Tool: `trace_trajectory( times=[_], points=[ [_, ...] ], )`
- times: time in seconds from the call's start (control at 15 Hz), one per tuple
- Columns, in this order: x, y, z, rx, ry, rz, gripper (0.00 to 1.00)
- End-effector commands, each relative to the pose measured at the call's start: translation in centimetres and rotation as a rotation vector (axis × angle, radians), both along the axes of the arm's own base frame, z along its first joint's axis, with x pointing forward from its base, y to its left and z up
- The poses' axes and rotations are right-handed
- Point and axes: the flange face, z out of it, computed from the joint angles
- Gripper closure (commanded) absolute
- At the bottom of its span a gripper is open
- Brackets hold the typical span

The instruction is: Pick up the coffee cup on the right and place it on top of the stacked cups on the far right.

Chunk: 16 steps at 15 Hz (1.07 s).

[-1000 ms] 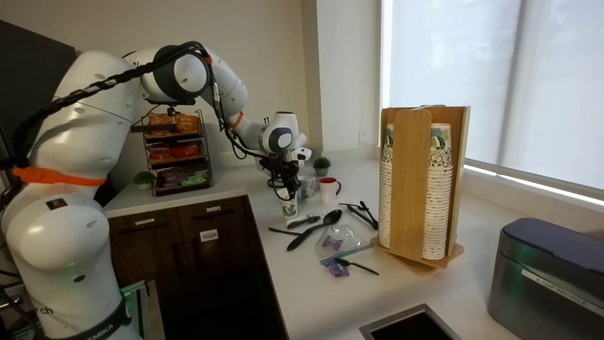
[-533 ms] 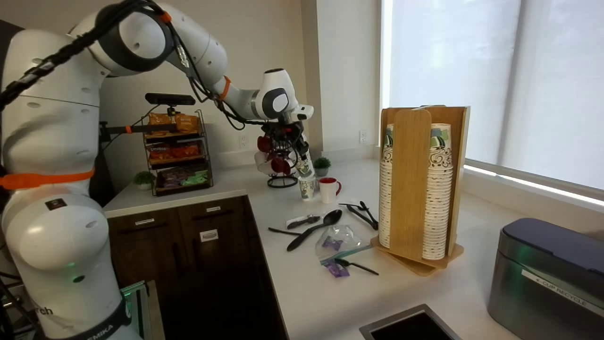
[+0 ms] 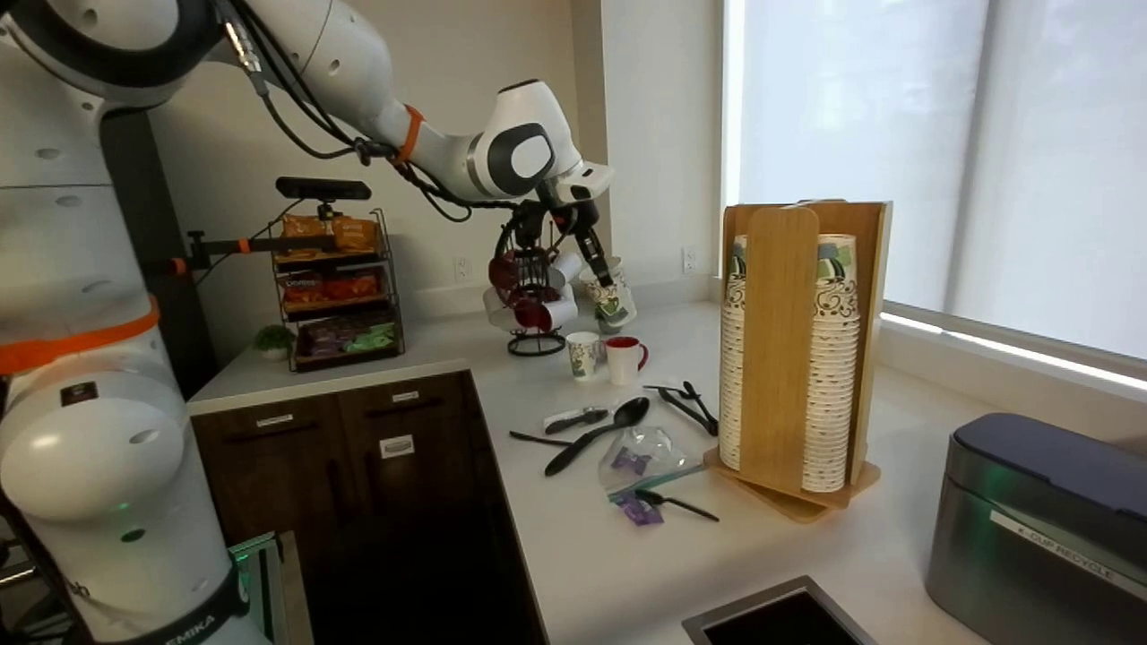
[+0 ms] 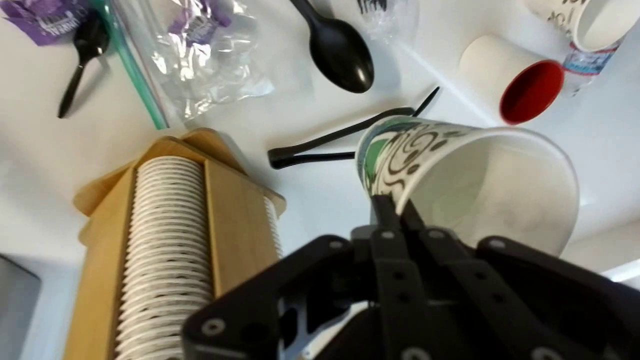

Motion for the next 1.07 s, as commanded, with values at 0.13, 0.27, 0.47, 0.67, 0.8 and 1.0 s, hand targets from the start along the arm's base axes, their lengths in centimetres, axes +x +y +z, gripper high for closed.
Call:
trace_trajectory(
  times=[0.13, 0.27, 0.47, 0.67, 0.8, 1.0],
  points=[
    [-4.0, -5.7, 2.2, 0.048, -0.025, -0.208, 0.99],
    [-3.9, -6.9, 4.6, 0.180, -0.041, -0.188, 0.99],
    [-3.4, -6.9, 4.6, 0.155, -0.055, -0.161, 0.96],
    [-3.1, -6.8, 5.8, 0.178, -0.077, -0.176, 0.99],
    [-1.8, -8.2, 8.5, 0.161, -0.107, -0.220, 0.99],
    [-0.3, -10.5, 13.3, 0.130, -0.065, -0.255, 0.99]
  ],
)
